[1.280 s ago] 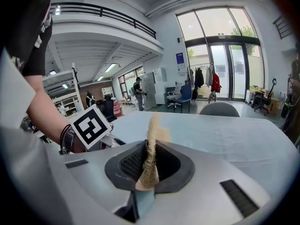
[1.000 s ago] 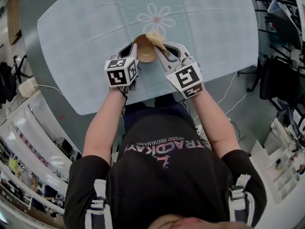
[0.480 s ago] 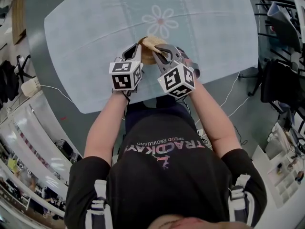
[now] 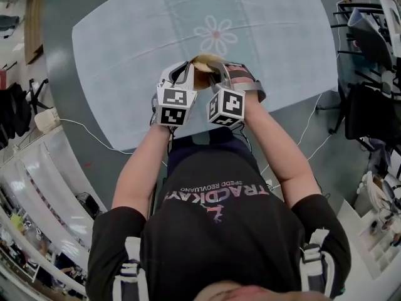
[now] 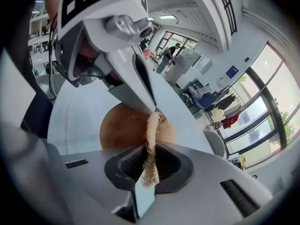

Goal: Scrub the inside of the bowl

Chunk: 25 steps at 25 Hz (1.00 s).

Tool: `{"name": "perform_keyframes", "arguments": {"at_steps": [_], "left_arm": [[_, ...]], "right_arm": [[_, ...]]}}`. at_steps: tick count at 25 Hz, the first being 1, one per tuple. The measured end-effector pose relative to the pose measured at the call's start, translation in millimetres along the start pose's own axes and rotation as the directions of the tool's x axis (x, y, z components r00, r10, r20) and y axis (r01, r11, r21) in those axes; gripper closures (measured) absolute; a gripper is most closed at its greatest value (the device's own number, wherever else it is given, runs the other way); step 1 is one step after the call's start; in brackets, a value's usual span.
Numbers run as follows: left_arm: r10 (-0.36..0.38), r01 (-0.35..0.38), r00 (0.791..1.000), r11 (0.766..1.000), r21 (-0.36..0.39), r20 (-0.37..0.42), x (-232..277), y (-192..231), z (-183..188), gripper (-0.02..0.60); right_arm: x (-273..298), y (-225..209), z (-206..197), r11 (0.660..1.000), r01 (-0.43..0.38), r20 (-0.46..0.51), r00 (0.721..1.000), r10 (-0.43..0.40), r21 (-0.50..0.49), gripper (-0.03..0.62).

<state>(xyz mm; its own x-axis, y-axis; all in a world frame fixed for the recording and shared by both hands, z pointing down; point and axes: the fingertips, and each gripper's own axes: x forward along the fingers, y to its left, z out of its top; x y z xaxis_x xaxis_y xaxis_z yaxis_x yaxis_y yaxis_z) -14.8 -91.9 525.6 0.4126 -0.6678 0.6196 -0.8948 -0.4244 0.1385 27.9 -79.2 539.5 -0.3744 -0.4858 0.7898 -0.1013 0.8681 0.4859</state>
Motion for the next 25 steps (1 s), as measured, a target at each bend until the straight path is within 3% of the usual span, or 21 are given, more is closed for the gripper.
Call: {"name": "perform_keyframes", "arguments": {"at_steps": [5,19,25], "left_arm": [[0.008,-0.011,0.999,0.999,0.053,0.051,-17.5,-4.1,11.1,0.546],[0.021,-0.018,0.993,0.999,-0.029,0.119,-44.4,8.5,19.3,0.537],[0.049,-0.043,0.990,0.998,-0.045,0.133,-48.2,13.7,17.5,0.537]], "right_arm": [[-5.8,4.5,-1.7,0.997,-0.006,-0.050,0.999,0.010,0.082,0.562],[-12.9,36.2,8.5,0.977,-0.076,-0.081,0.992,0.094,0.199,0.562],[-16.7,59.3,28.0,0.944,-0.170,-0.010,0.984,0.180,0.281,0.562]]}}
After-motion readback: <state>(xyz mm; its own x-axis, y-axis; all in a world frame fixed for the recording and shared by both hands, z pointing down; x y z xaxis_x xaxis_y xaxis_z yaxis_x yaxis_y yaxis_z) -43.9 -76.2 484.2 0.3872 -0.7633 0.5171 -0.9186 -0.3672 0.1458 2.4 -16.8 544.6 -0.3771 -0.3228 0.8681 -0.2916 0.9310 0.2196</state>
